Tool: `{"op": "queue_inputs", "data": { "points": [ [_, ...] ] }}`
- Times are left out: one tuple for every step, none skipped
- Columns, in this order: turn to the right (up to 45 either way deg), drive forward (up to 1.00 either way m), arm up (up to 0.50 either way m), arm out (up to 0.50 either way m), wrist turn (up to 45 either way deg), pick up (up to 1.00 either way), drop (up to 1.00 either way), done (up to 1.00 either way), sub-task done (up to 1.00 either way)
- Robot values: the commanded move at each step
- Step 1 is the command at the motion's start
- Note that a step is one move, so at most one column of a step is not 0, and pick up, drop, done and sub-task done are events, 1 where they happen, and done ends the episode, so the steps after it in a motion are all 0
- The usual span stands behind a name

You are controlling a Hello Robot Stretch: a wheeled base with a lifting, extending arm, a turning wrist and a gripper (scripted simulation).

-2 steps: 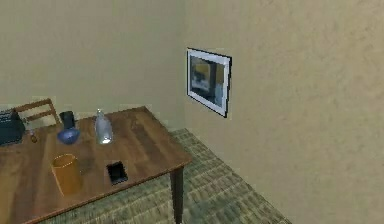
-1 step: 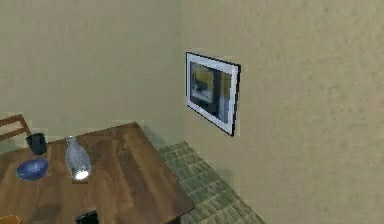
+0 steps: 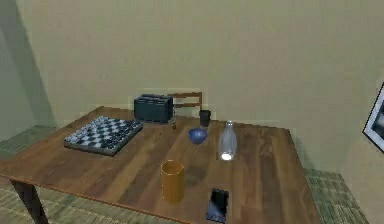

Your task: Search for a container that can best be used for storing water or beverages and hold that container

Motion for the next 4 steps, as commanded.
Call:
{"op": "queue_inputs", "data": {
  "points": [
    [-45.0, 0.0, 0.0, 0.0, 0.0, 0.0, 0.0, 0.0, 0.0],
    [-30.0, 0.0, 0.0, 0.0, 0.0, 0.0, 0.0, 0.0, 0.0],
    [45.0, 0.0, 0.0, 0.0, 0.0, 0.0, 0.0, 0.0, 0.0],
    [45.0, 0.0, 0.0, 0.0, 0.0, 0.0, 0.0, 0.0, 0.0]
  ]
}}
